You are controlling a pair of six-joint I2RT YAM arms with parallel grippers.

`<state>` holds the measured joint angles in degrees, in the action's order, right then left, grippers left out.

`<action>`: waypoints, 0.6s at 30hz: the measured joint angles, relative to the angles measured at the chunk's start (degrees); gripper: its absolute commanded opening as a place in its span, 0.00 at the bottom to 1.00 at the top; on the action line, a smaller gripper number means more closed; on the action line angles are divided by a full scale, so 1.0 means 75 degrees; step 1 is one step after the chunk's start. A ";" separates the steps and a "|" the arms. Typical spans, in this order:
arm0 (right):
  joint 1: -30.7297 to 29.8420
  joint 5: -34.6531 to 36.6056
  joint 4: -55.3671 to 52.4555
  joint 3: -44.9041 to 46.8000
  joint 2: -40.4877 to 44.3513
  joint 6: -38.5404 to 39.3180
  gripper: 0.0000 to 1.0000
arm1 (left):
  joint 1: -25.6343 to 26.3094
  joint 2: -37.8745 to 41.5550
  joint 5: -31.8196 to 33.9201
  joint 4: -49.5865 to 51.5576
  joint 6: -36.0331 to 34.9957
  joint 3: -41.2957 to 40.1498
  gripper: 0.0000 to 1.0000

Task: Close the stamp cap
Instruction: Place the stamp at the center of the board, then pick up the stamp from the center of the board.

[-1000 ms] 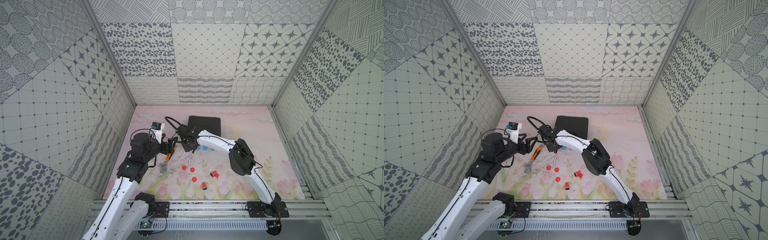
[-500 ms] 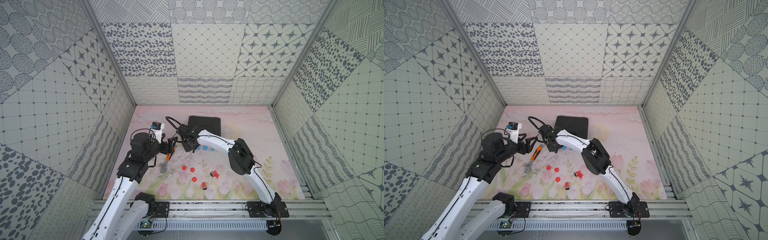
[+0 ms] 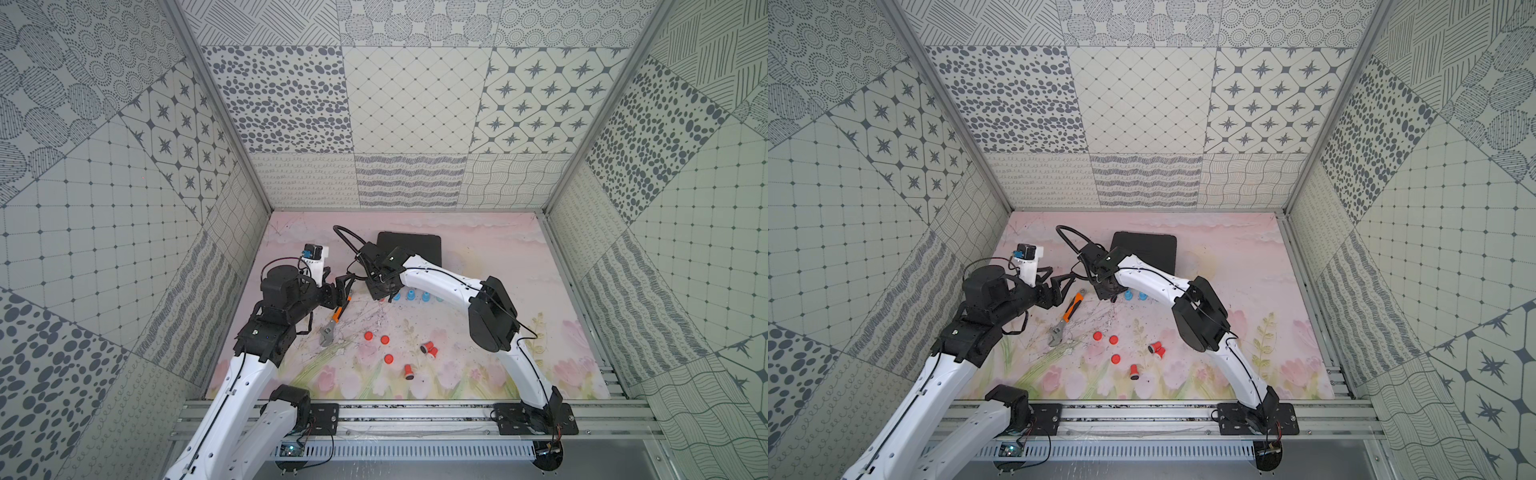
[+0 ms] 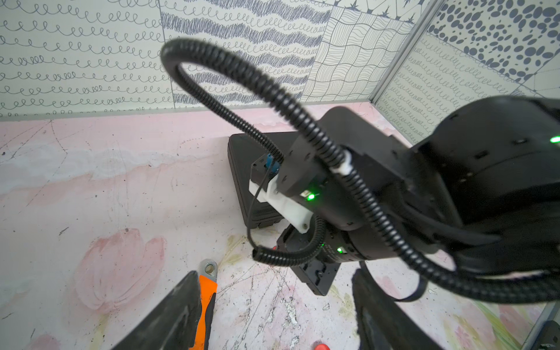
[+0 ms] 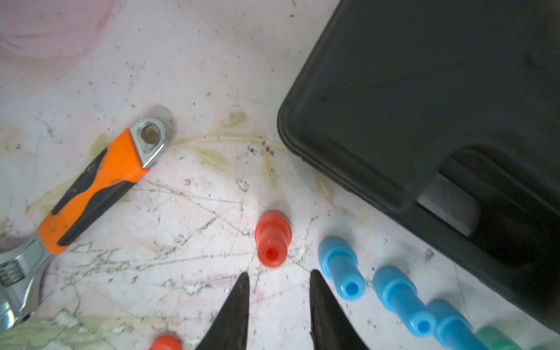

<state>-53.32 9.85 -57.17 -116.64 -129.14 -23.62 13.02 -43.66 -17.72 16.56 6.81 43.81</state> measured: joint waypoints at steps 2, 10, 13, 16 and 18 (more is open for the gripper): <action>0.0000 -0.0052 -0.0009 0.0458 0.0527 -0.0082 0.35 | 0.0000 0.0006 0.0000 0.0000 0.0000 0.0000 0.79; 0.0000 -0.0297 0.0050 0.3066 0.2602 -0.0653 0.34 | 0.0000 0.0015 0.0000 0.0000 0.0000 -0.0003 0.79; 0.0000 -0.0437 0.0070 0.4103 0.3174 -0.0924 0.34 | 0.0000 0.0012 0.0000 0.0000 0.0000 -0.0003 0.79; 0.0000 -0.0542 0.0035 0.4940 0.3628 -0.1224 0.33 | 0.0000 0.0009 0.0003 0.0000 0.0000 -0.0003 0.79; 0.0000 -0.0659 0.0041 0.5348 0.3891 -0.1428 0.33 | 0.0000 0.0006 0.0000 0.0000 0.0000 -0.0003 0.79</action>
<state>-53.32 4.91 -56.86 -76.53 -99.96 -34.33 13.02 -43.62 -17.72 16.56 6.81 43.79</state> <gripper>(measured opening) 0.333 0.791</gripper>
